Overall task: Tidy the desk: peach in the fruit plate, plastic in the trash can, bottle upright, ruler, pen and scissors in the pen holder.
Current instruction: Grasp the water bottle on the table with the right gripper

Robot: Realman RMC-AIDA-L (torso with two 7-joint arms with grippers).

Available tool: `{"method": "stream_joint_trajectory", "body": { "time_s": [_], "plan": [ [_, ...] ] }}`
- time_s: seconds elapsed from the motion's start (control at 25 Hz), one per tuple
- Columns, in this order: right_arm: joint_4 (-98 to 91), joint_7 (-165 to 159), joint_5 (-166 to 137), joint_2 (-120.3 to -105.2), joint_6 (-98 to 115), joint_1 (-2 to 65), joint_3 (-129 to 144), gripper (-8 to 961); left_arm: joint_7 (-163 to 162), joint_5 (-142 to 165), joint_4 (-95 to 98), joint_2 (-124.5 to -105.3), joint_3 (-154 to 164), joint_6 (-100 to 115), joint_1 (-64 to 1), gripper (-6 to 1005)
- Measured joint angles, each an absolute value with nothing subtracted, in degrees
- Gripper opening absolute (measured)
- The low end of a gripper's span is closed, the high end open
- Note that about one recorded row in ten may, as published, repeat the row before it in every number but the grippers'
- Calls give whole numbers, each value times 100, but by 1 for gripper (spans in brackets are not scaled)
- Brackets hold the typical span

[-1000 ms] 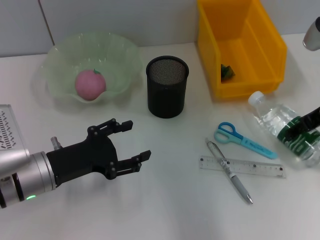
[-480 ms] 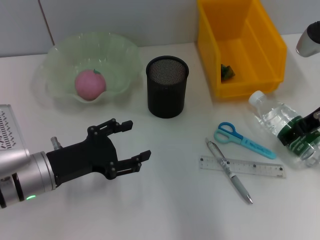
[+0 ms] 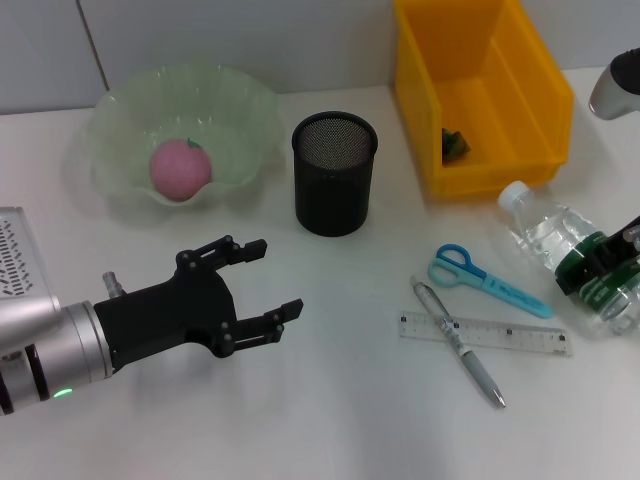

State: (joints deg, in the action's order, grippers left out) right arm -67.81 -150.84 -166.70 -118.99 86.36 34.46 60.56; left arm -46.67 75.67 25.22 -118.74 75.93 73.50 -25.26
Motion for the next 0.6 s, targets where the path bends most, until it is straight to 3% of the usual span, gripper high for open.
{"method": "stream_joint_trajectory", "body": {
  "time_s": [0.6],
  "plan": [
    [-6586,-15094,-16673,-11908,8505,3444,6055,827,-4667,7567,2522,-11874,7593,7344,-2531,815]
  ]
}}
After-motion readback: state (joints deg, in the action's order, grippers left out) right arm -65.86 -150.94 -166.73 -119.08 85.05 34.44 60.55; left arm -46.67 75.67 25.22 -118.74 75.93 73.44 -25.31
